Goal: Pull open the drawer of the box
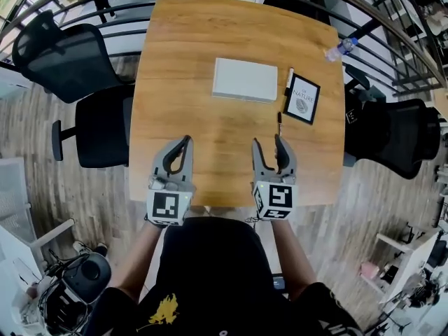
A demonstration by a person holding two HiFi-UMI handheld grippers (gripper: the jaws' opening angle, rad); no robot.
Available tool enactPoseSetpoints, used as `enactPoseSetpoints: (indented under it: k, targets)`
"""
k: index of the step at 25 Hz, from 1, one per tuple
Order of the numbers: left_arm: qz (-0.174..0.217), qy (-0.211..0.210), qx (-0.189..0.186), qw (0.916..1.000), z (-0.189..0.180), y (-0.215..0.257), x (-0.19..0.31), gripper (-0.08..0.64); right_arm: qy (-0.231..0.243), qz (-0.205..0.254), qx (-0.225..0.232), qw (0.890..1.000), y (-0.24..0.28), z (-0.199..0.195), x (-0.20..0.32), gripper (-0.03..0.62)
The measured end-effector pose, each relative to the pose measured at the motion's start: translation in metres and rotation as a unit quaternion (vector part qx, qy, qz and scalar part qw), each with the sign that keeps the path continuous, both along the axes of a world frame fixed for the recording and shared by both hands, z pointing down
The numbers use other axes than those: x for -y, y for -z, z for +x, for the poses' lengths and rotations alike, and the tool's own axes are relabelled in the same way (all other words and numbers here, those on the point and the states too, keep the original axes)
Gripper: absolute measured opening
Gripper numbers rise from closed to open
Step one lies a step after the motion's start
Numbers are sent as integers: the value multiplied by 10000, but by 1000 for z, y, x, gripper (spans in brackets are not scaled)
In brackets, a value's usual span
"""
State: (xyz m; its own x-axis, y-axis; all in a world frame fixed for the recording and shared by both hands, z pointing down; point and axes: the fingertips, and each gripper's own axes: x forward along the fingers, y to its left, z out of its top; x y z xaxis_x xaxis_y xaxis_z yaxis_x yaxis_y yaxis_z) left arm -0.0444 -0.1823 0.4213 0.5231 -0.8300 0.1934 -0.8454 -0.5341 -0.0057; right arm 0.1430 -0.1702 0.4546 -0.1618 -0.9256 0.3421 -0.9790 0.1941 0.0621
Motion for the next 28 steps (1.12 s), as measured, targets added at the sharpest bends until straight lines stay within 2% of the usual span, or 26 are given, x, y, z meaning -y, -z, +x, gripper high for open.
enactPoseSetpoints:
  k: [2,6,11,15,20,25,28]
  targets:
    - [-91,-26,-48,9999,-1,-17,9,17,-116,-35,-57,9999,-13,-1,12,206]
    - [-257,-252,124,9993,-8,-43,23,17,-456,-118,6,9989,-31,-2,33,206]
    - [-265,-157,50,9995,-15,-54,48,17,-562,-144,-46,9983,-58,0,63,206]
    - [-402,-203,104,9989,-17,-63,49,17,-637,-320,-39,9974,-86,4,72,204]
    - [-291,-252,136,9992,-19,-67,48,17,-645,-474,-113,9967,-126,2,86,192]
    - [-442,-310,209,9983,-21,-77,43,17,-746,-618,-94,9952,-156,1,98,189]
    - [-370,-402,222,9983,-20,-77,39,17,-870,-703,11,9937,-174,1,109,189]
